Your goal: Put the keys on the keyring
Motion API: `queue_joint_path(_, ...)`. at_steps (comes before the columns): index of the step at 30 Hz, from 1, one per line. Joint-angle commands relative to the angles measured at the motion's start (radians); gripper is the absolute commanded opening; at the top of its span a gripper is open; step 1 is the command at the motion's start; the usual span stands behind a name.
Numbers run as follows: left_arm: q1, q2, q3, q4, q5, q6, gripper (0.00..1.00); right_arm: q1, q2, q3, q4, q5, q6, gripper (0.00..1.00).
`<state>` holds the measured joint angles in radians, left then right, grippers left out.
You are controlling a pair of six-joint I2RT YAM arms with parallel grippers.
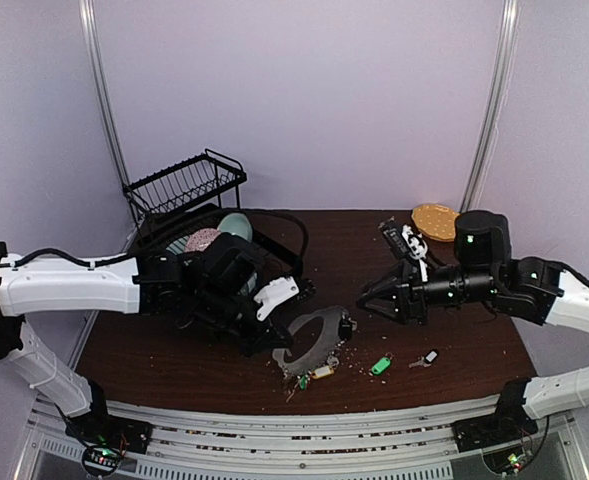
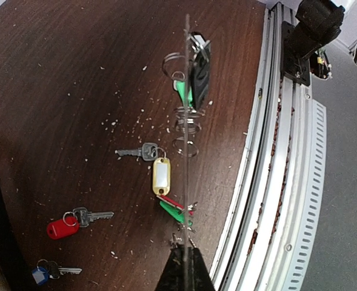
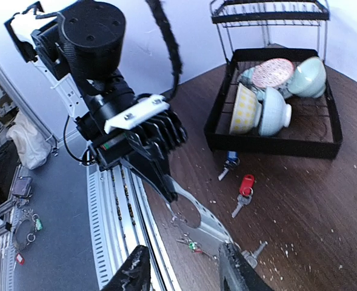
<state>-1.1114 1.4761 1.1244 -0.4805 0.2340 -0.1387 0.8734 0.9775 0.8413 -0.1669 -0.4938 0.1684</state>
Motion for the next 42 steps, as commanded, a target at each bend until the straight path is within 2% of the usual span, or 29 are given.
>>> queue_joint_path(1, 0.01, -0.01, 0.049, 0.0, -0.018, 0.047, 0.0, 0.013, 0.158, 0.135, -0.049, -0.127, -0.224, 0.4)
queue_joint_path(6, 0.01, -0.023, 0.046, -0.002, -0.025, 0.06, 0.0, 0.012, 0.265, 0.26, -0.188, -0.161, -0.404, 0.41)
queue_joint_path(10, 0.01, -0.031, 0.045, 0.0, -0.022, 0.068, 0.0, 0.012, 0.328, 0.315, -0.271, -0.128, -0.459, 0.42)
queue_joint_path(17, 0.01, -0.029, 0.045, 0.0, -0.01, 0.082, 0.0, -0.007, 0.378, 0.323, -0.293, -0.105, -0.498, 0.41)
queue_joint_path(21, 0.01, -0.035, 0.045, 0.001, -0.011, 0.085, 0.0, -0.019, 0.399, 0.322, -0.294, -0.139, -0.501, 0.34)
queue_joint_path(25, 0.01, -0.036, 0.044, 0.005, -0.008, 0.088, 0.0, -0.018, 0.419, 0.323, -0.293, -0.147, -0.497, 0.13)
queue_joint_path(29, 0.01, -0.038, 0.043, 0.004, -0.008, 0.091, 0.0, -0.019, 0.424, 0.317, -0.289, -0.15, -0.494, 0.07)
queue_joint_path(31, 0.01, -0.043, 0.042, 0.006, -0.015, 0.092, 0.0, -0.019, 0.426, 0.315, -0.303, -0.169, -0.502, 0.0)
queue_joint_path(35, 0.01, -0.046, 0.037, 0.019, -0.02, 0.089, 0.0, -0.018, 0.414, 0.293, -0.305, -0.216, -0.498, 0.0)
queue_joint_path(40, 0.01, -0.048, 0.033, 0.036, -0.078, 0.069, 0.0, -0.046, 0.369, 0.225, -0.223, -0.198, -0.396, 0.0)
queue_joint_path(42, 0.01, -0.047, 0.029, 0.043, -0.12, 0.055, 0.14, -0.076, 0.338, 0.176, -0.163, -0.191, -0.332, 0.0)
